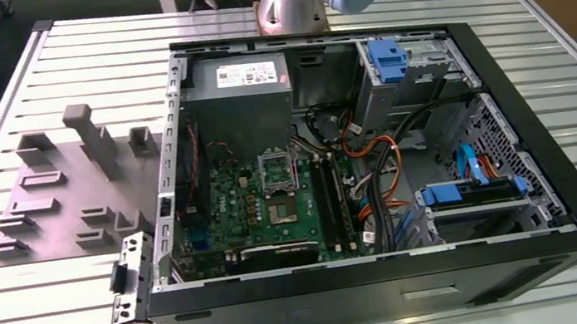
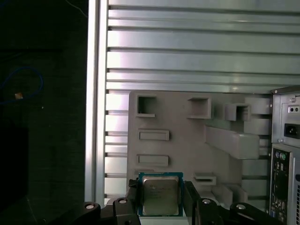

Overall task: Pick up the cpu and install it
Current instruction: 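Pick up the cpu and move it towards the insertion slot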

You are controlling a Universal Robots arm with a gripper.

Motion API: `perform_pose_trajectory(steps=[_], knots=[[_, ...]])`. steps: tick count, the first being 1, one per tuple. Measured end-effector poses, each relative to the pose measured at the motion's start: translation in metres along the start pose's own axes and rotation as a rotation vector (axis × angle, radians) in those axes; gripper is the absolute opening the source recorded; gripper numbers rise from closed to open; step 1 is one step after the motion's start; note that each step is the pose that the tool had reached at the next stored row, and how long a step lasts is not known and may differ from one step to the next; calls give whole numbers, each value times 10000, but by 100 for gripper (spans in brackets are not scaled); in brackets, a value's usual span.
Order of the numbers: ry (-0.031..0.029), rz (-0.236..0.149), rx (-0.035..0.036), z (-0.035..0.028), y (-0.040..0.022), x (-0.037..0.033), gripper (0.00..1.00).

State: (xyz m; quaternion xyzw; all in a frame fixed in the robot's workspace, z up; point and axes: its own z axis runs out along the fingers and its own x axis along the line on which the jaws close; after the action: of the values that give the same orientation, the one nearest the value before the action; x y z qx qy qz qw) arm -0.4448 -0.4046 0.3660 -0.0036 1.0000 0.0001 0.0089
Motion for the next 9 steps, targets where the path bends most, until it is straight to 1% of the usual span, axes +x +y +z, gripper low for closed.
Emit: perform_pose_trajectory(steps=[2, 9], knots=[[0, 0, 0, -17, 0, 0, 47], [1, 0, 0, -21, 0, 0, 47]])
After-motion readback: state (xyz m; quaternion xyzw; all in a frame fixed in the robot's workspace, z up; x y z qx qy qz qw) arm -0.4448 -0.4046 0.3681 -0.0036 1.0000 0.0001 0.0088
